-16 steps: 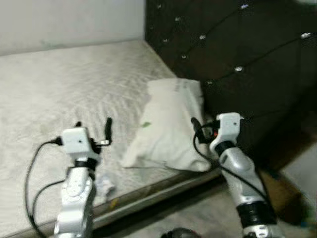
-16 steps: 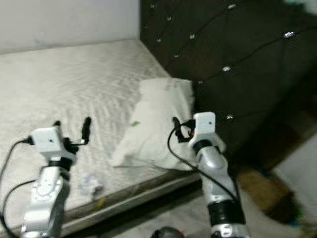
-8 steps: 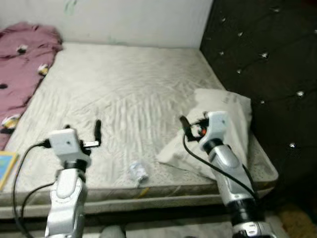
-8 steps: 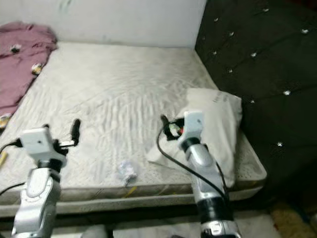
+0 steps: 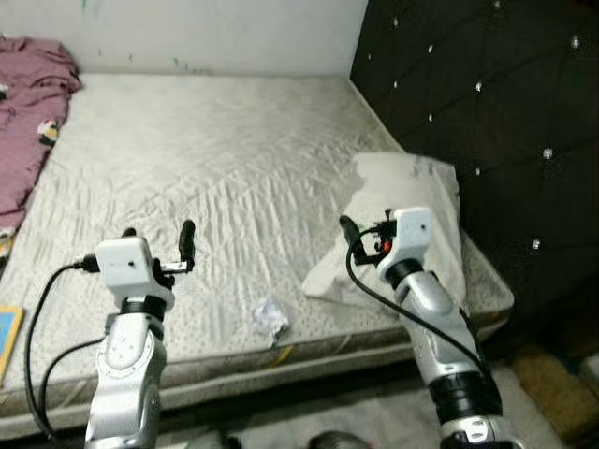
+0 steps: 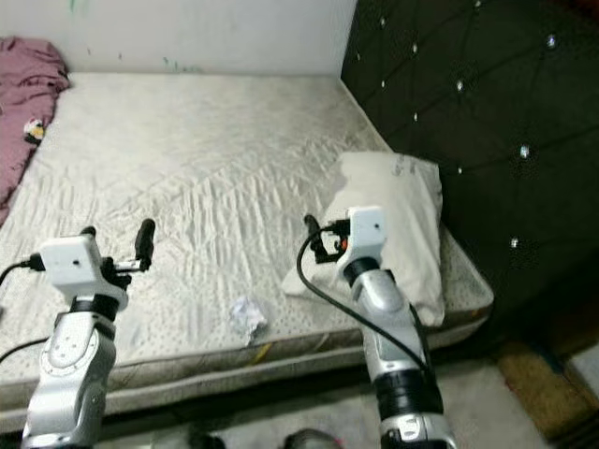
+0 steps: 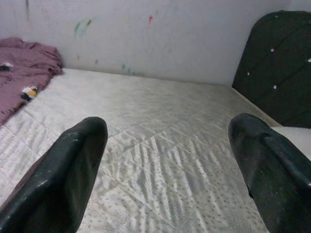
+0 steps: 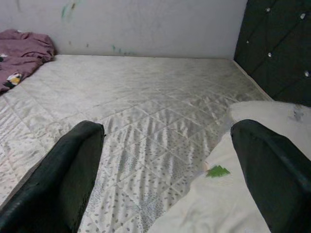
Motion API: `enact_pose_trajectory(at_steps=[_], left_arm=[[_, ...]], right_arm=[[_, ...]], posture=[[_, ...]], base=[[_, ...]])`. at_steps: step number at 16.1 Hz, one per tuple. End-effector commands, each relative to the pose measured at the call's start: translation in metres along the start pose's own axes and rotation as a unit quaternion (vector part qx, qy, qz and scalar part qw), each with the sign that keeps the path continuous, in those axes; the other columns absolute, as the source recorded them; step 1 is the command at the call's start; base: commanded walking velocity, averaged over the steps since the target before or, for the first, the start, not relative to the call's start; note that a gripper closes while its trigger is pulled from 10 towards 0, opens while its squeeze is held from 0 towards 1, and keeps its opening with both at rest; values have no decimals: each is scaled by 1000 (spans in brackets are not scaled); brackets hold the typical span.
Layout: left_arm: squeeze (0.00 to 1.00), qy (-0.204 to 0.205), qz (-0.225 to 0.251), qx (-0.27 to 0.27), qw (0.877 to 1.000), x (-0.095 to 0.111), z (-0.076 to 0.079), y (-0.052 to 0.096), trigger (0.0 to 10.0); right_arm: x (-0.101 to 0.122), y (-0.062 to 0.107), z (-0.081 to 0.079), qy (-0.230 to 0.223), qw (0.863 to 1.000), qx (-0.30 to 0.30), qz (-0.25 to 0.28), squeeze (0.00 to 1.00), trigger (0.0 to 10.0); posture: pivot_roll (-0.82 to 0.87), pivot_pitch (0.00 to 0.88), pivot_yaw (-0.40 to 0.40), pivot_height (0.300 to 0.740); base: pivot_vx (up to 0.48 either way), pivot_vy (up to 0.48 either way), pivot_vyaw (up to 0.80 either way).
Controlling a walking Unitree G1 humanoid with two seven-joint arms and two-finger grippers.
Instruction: Clean up the room
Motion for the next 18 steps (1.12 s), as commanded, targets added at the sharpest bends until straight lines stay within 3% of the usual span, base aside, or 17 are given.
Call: enact_pose_trajectory(at_steps=[1,11,15,18], left_arm=[[0,-3,3,8,1000,2,-3,2,10000],[0,9,-11,8,1000,-2,-3,3,10000],[0,2,-8,6,1000,-1,-2,3,10000],[0,-12,-6,10,1000,1,-2,3,10000]], right_arm=[[2,0,4,-5,1000,-8,1,0,10000],[0,1,4,-2,1000,-4,-2,0,10000],[0,1,3,5,1000,-4,-4,0,10000],[0,1,4,3,1000,-6,-4,0,10000]], posture=[[-4,0,-82,740],[-3,0,-88,740],[-2,0,-89,740],[-2,0,-89,740]], base=[[0,0,0],[0,0,0],[0,0,800],[0,0,150]])
Point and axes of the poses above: a point about 5 cm out from each wrist's last joint towards the gripper, its own y axis pointing back from the gripper into the wrist, its own x axis along the axis of the wrist's last joint, z = x × y, the point moved 6 cm from there along -y, pointing out of the wrist towards the gripper, and after that the axes turned 7 degrees about -y, right-handed, at the moved point
